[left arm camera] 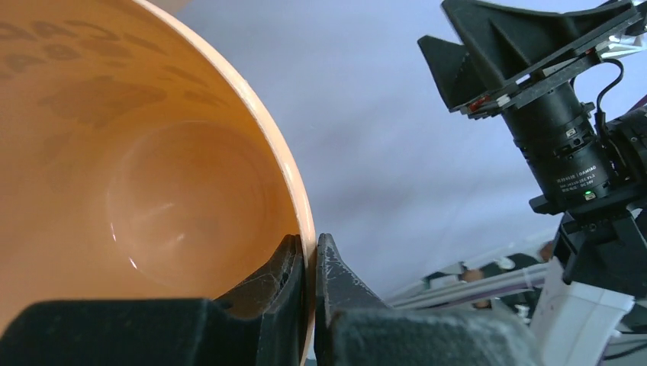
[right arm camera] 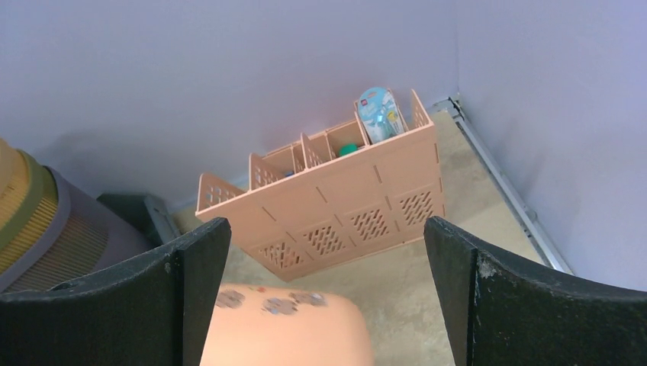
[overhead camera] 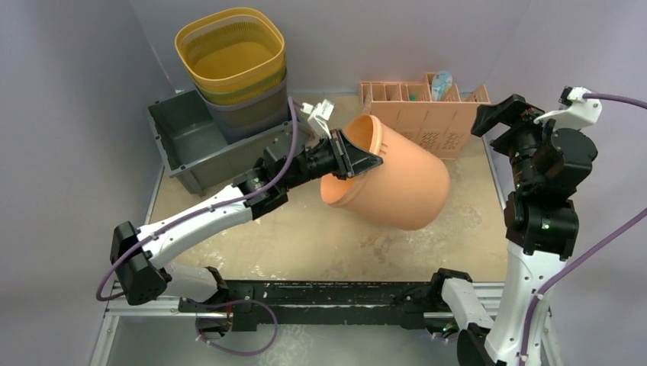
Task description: Turn the large container upside down
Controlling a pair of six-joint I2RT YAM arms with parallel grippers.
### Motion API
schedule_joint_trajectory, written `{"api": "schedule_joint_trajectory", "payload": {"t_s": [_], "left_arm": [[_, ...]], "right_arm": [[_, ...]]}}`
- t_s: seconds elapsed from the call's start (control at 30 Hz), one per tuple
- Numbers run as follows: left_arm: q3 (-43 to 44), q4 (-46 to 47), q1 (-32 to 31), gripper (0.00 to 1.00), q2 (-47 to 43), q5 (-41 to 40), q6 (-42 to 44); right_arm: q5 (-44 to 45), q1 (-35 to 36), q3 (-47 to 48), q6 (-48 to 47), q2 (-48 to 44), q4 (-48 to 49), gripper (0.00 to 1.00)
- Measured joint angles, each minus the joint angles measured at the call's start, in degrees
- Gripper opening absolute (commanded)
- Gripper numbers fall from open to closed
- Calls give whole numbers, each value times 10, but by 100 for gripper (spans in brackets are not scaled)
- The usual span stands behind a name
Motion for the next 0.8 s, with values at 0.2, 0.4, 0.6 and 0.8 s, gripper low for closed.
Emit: {"api": "schedule_joint_trajectory", "payload": {"t_s": [0.2,0.4,0.6,0.8], "left_arm": [[-169,162,26,0,14,53,-136],[-226,223,57,53,15,64,-197],[-225,138,72,68,4,35,-139],[-161,-61,73,68,3,-18,-2]], "right_arm": [[6,0,-35,3,-3,3,100],[5,0,-66,4,-5,-2,100],[-27,0,-106,6,-9,-12,99],[-103,0,-198,24,-13,-29,99]]}}
